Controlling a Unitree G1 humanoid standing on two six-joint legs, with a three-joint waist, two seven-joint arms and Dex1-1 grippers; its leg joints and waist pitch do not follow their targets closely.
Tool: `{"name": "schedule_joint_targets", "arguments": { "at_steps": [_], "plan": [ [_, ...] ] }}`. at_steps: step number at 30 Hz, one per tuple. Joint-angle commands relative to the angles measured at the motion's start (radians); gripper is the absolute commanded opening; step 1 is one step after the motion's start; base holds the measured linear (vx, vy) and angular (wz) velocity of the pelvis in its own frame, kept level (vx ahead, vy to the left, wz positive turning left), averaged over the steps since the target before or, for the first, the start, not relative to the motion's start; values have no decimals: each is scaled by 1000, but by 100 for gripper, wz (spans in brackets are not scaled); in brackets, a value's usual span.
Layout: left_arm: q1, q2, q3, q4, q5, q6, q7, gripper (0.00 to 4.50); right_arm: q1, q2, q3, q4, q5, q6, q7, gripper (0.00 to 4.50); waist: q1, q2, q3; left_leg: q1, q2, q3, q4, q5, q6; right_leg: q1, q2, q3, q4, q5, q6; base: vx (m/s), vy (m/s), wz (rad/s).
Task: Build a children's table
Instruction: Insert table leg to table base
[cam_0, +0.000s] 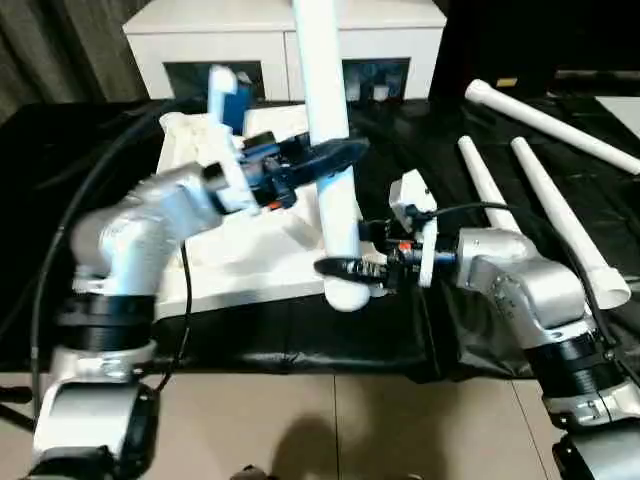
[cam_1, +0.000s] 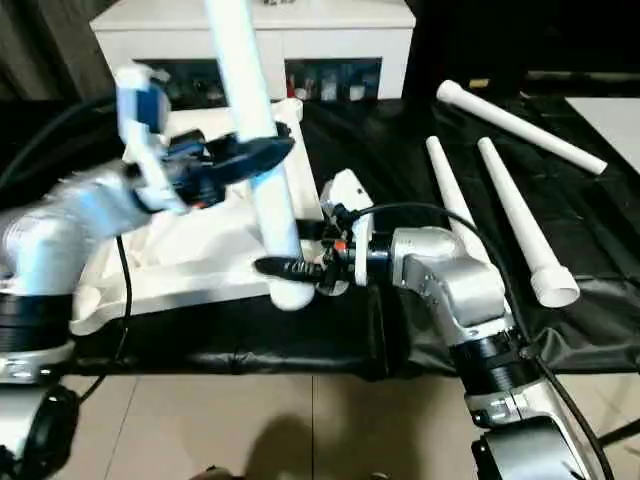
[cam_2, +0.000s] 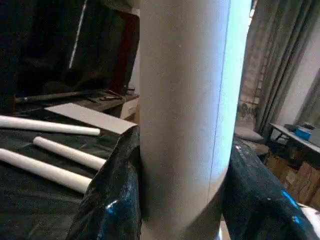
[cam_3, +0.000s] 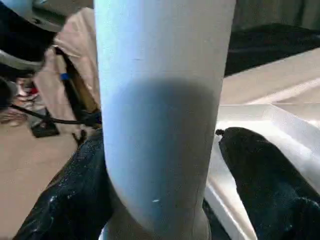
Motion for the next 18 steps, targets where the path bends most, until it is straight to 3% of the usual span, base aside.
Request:
{"name": "schedule_joint_targets", "arguments": {
  "at_steps": [1,12,18],
  "plan": [
    [10,2,-10,-31,-44,22,-39,179,-21,-4,-9,2,2,15,-1,311,-3,1,-80,17,7,3,-71,-202,18,62,-32,33,-72,-169,-247,0,0,0],
    [7,11,-4,-12,-33,28,-38,179,-9,-18,0,-34,36,58,46,206,0,3,-84,13,5,1,-70,-168,14,63,-31,32,-70,-144,-235,0,0,0],
    [4,5,-9,16,11,-5,10,179,-11,-5,-7,-29,24,43,8,191,0,2,-85,13,4,1,-69,-161,15,63,-31,32,-69,-131,-240,0,0,0]
  ]
}}
